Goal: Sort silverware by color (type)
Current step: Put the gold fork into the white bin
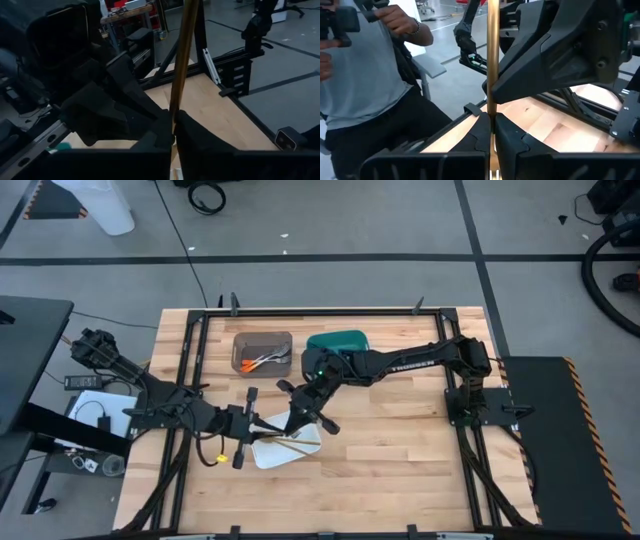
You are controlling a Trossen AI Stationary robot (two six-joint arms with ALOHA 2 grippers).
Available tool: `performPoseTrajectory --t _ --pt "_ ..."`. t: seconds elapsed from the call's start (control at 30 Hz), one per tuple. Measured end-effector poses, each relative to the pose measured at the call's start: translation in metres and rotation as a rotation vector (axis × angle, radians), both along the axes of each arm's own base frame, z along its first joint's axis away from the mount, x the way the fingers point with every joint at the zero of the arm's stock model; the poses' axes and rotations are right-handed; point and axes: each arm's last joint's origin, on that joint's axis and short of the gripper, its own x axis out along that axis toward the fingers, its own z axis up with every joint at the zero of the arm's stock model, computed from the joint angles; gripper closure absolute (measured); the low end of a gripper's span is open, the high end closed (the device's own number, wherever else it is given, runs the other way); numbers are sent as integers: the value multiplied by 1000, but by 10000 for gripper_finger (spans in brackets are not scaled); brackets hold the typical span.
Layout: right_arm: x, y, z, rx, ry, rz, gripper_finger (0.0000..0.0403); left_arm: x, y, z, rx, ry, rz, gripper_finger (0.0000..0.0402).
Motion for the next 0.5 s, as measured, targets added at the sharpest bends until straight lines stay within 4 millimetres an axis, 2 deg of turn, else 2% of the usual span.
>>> performPoseTrajectory --t 0.13,0.5 --pt "0 -1 0 13 8 1 387 0 0 1 -2 -15 -2 390" --pt "1 -4 0 18 26 -36 387 7 7 0 -20 -9 15 336"
